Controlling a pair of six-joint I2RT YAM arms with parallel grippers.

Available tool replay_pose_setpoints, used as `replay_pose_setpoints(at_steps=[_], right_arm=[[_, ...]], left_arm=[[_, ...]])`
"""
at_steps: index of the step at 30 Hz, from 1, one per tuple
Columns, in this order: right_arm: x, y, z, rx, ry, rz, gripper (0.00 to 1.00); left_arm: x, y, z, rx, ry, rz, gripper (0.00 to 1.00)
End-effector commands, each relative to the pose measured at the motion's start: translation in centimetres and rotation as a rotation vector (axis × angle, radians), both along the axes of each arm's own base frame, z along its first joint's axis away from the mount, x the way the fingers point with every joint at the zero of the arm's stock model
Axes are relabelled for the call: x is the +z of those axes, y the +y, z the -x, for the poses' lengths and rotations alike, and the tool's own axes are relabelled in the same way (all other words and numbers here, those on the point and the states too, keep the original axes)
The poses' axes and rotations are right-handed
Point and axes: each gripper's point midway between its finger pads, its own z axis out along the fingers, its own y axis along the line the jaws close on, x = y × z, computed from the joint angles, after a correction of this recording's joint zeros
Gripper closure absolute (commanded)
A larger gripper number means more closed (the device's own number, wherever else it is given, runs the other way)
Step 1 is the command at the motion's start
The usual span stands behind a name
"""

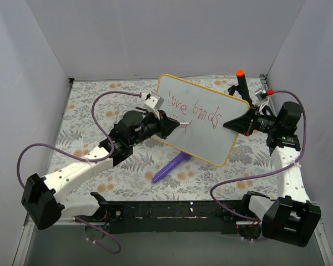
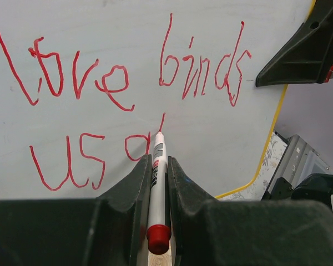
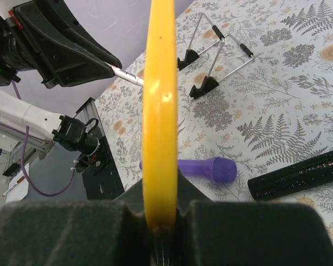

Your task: Write a sentence on the whiteboard

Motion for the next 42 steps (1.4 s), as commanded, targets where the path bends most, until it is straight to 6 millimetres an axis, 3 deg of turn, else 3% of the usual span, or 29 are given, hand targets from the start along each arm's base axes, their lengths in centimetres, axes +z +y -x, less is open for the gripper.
replay_pose_setpoints(at_steps=[1, 12, 17, 24, 31, 42], right_arm=[[2.3, 0.3, 1.0, 0.065, -0.105, 0.004, 0.99], [2.3, 0.3, 1.0, 0.063, -0.107, 0.004, 0.99], [2.3, 0.3, 1.1, 0.062, -0.105, 0.004, 0.99], [2.2, 0.3, 1.0, 0.062, -0.105, 0.004, 0.99], [2.2, 0.3, 1.1, 0.063, -0.109, 0.005, 0.99], [2.2, 0.3, 1.2, 0.063, -0.111, 0.006, 0.99]], left_arm=[[0.2, 0.9, 0.7, 0.000, -0.007, -0.024, 1.00], [-2.4, 1.0, 2.4, -0.055, 0.072, -0.059, 1.00], [-2.5, 1.0, 2.5, -0.056, 0.079, -0.060, 1.00], [0.3, 0.3, 1.9, -0.064, 0.013, 0.007, 1.00], [5.5, -0.1, 2.2, -0.087, -0.083, 0.139, 1.00], [5.1, -1.0, 0.4, -0.051, -0.090, 0.122, 1.00]])
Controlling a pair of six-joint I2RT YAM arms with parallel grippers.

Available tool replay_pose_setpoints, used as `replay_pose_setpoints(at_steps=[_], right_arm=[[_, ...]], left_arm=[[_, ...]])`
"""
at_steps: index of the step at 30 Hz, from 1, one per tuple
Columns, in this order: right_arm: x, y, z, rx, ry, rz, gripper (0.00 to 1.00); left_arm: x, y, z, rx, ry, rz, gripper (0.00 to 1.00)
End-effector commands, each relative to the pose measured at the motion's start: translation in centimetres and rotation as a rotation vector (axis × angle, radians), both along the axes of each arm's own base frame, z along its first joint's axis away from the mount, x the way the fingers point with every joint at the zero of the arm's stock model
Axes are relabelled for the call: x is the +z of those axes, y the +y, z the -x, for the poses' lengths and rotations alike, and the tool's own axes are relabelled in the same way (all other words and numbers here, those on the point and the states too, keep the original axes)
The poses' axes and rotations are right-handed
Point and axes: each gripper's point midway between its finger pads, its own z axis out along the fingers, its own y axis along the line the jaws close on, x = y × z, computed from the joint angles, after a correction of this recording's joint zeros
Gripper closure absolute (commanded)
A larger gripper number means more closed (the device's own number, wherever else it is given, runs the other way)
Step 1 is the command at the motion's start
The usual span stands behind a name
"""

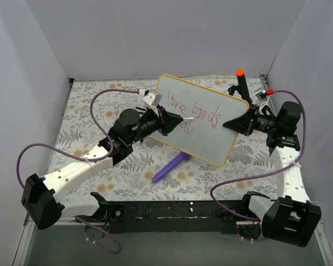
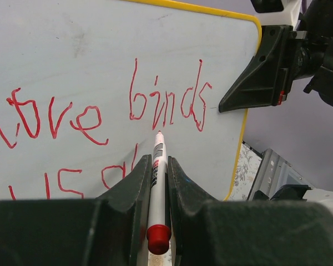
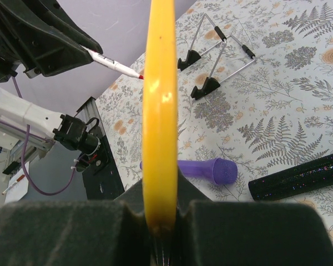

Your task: Write a sentence on the whiteboard

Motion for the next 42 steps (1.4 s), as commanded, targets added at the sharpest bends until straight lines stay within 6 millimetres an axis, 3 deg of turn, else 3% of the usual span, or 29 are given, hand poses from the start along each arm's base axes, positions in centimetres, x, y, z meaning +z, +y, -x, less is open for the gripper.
replay_pose_setpoints(at_steps=[1, 17, 39, 42], right_arm=[[2.1, 0.3, 1.2, 0.061, -0.101, 0.006, 0.99], [2.1, 0.3, 1.2, 0.059, -0.101, 0.006, 0.99], [2.1, 0.3, 1.1, 0.056, -0.103, 0.007, 0.99], [2.0, 0.3, 1.2, 0.058, -0.101, 0.006, 0.99]], left_arm=[[1.5, -0.2, -0.6, 0.016, -0.035, 0.018, 1.00], [-1.6, -0.2, -1.1, 0.028, 0.007, -0.060, 1.00], [-6.9, 0.9, 0.8, -0.009, 0.110, -0.176, 1.00], [-6.9, 0.9, 1.2, -0.023, 0.110, -0.172, 1.00]])
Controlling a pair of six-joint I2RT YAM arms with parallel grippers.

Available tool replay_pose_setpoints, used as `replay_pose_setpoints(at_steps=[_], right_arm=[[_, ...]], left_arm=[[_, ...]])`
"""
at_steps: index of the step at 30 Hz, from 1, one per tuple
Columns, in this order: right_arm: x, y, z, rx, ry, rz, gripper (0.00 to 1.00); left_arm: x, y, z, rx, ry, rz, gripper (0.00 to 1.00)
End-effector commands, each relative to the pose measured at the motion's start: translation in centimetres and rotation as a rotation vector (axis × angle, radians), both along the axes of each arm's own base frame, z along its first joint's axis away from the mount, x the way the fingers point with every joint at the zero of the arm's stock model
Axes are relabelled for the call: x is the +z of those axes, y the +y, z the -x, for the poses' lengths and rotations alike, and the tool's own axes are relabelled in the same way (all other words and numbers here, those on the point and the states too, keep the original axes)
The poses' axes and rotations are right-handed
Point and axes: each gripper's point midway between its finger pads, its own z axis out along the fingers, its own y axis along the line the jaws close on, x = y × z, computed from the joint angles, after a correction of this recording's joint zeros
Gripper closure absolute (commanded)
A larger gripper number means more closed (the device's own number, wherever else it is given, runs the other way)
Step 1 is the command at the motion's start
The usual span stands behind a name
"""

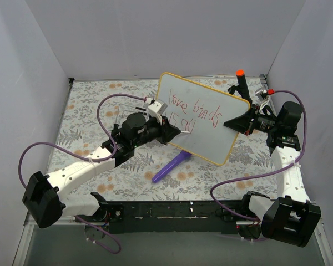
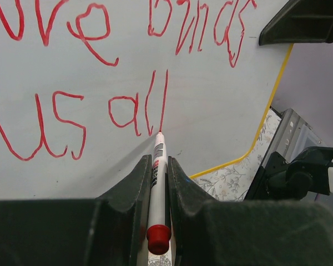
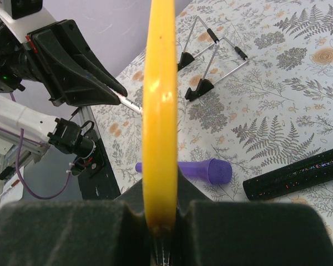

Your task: Write a sentence on the whiteboard

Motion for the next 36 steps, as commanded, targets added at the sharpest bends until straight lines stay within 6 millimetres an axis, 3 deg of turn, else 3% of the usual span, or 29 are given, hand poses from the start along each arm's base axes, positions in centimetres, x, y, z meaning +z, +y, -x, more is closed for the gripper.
replay_pose_setpoints(at_steps=[1, 7, 13, 17, 21, 25, 29, 36], right_arm=[[2.2, 0.4, 1.5, 0.078, -0.101, 0.002, 0.99], [2.1, 0.4, 1.4, 0.075, -0.100, 0.002, 0.99], [2.1, 0.4, 1.4, 0.077, -0.095, 0.001, 0.99], [2.1, 0.4, 1.4, 0.078, -0.098, 0.002, 0.99], [2.0, 0.3, 1.4, 0.074, -0.098, 0.002, 0.99], [2.0, 0.3, 1.4, 0.072, -0.098, 0.002, 0.99], [1.9, 0.2, 1.4, 0.071, -0.098, 0.003, 0.99], [1.9, 0.3, 1.6, 0.072, -0.108, 0.005, 0.99]], left_arm=[[-0.3, 0.6, 0.9, -0.018, -0.004, -0.016, 1.00], [-0.1, -0.1, 1.3, -0.056, 0.003, 0.005, 1.00], [1.4, -0.9, 0.6, -0.058, -0.018, 0.038, 1.00], [2.9, -1.4, 0.4, -0.071, -0.039, 0.071, 1.00], [5.7, -1.4, 1.3, -0.106, -0.066, 0.153, 1.00], [9.9, 1.0, 1.9, -0.075, -0.117, 0.245, 1.00], [12.2, 3.9, 1.8, -0.013, -0.160, 0.277, 1.00], [11.9, 8.2, 1.3, 0.092, -0.163, 0.236, 1.00]])
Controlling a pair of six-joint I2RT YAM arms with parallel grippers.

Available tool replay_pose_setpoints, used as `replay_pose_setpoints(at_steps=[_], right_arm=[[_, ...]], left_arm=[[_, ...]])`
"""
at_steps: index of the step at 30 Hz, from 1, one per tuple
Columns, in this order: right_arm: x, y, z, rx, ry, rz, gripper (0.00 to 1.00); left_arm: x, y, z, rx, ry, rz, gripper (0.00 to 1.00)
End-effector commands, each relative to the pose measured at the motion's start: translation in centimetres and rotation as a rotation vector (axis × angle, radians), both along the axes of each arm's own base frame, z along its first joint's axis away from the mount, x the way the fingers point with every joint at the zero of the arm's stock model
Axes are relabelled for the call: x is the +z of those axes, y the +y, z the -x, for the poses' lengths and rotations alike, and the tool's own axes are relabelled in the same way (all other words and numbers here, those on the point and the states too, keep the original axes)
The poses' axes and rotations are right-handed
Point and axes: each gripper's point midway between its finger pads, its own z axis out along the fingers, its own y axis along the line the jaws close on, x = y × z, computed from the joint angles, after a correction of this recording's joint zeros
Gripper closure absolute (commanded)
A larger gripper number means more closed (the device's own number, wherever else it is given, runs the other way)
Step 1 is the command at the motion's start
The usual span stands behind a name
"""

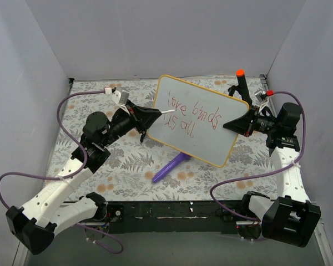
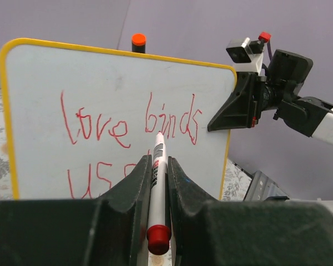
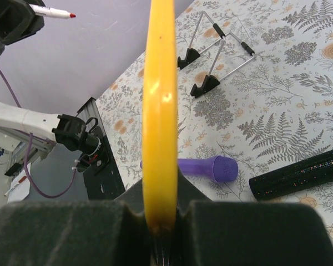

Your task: Write a sentence on the whiteboard

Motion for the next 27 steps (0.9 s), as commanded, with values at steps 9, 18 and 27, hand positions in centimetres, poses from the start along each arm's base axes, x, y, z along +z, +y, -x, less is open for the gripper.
replay_pose_setpoints(at_steps=[9, 18, 27], right_arm=[[2.3, 0.3, 1.4, 0.056, -0.134, 0.019, 0.99], [2.2, 0.3, 1.4, 0.059, -0.137, 0.021, 0.99], [2.0, 0.3, 1.3, 0.061, -0.128, 0.018, 0.99]], left_arm=[[0.2, 2.8, 1.7, 0.021, 0.028, 0.000, 1.00], [-0.9, 3.1, 3.9, -0.033, 0.054, 0.023, 1.00], [-1.0, 2.9, 5.9, -0.111, 0.065, 0.071, 1.00]])
